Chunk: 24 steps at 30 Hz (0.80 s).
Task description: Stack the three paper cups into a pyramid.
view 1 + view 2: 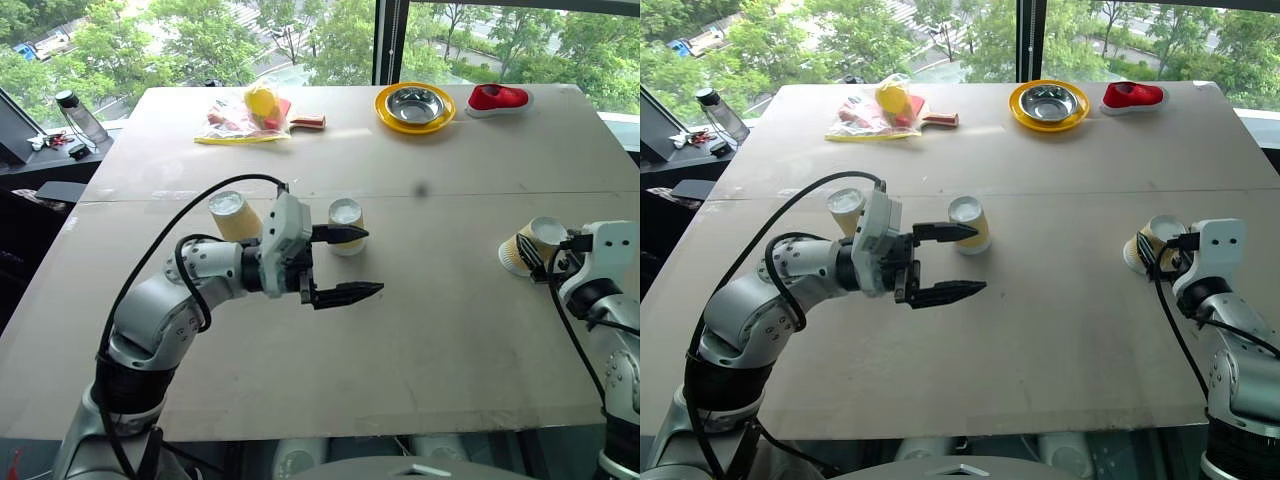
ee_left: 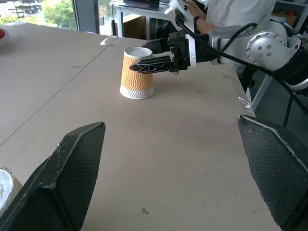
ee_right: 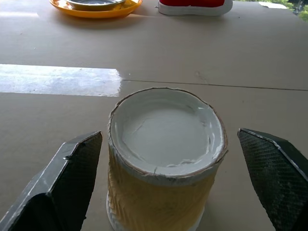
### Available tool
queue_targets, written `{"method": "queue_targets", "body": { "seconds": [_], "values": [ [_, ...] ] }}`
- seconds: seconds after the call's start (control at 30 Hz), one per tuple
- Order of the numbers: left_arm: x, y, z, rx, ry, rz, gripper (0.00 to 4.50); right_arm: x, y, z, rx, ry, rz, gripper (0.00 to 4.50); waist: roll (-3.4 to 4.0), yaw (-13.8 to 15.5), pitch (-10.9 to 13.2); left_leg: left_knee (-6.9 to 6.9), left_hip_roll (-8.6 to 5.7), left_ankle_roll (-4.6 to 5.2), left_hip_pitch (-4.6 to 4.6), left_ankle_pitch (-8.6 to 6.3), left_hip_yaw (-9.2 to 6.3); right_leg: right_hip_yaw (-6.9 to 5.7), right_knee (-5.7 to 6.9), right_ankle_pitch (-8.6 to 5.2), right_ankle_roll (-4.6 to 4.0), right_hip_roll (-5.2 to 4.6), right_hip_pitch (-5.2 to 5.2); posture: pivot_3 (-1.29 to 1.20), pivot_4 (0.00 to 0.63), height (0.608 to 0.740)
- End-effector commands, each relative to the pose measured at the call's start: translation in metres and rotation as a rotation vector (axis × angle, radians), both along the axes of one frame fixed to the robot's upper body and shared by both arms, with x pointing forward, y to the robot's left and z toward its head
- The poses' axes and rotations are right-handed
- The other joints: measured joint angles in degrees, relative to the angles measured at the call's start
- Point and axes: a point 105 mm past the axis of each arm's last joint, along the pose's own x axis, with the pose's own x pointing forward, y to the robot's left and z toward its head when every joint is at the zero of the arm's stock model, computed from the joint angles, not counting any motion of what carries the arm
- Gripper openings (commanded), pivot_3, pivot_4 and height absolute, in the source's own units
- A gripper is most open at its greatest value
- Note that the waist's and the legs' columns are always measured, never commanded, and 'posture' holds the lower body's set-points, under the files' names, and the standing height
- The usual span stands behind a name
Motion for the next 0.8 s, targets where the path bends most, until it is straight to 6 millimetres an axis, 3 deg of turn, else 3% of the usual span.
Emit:
{"method": "queue_targets", "body": {
  "seconds": [0.03, 0.1, 0.2, 0.47, 0.8],
  "values": [
    [-0.003, -0.002, 0.008, -0.010, -0.051, -0.009, 4.50, 0.000, -0.003, 0.015, 0.008, -0.062, -0.004, 4.44, 0.00, 0.0, 0.0, 0.00, 0.00, 0.00, 0.00, 0.00, 0.00, 0.00, 0.00, 0.00, 0.00, 0.00, 0.00, 0.00, 0.150, 0.740],
    [-0.004, -0.001, 0.008, -0.012, -0.051, -0.007, 4.50, 0.000, -0.002, 0.016, 0.006, -0.067, 0.007, 4.20, 0.00, 0.0, 0.0, 0.00, 0.00, 0.00, 0.00, 0.00, -0.01, -0.01, 0.00, 0.00, 0.00, 0.00, 0.00, 0.00, 0.150, 0.740],
    [-0.004, 0.001, 0.006, -0.003, -0.050, 0.009, 4.50, 0.000, 0.000, 0.016, 0.022, -0.073, 0.023, 4.20, 0.00, 0.0, 0.0, 0.00, 0.00, 0.00, 0.00, 0.00, 0.00, 0.00, 0.00, 0.00, 0.00, 0.00, 0.00, 0.00, 0.150, 0.740],
    [0.000, 0.011, 0.001, 0.009, -0.056, 0.072, 4.50, 0.005, 0.038, 0.019, 0.018, -0.066, 0.197, 4.20, 0.00, -0.2, 0.0, 0.00, 0.04, 0.01, 0.02, 0.00, 0.01, 0.01, 0.03, 0.00, 0.00, 0.01, 0.00, 0.00, 0.150, 0.740],
    [0.000, 0.010, 0.001, 0.005, -0.065, 0.095, 4.50, 0.011, 0.023, 0.012, 0.006, -0.053, 0.125, 4.20, 0.00, 0.1, 0.0, 0.04, 0.03, 0.01, -0.02, 0.00, 0.00, -0.01, 0.03, 0.00, 0.00, -0.01, 0.00, 0.00, 0.150, 0.740]
  ]
}}
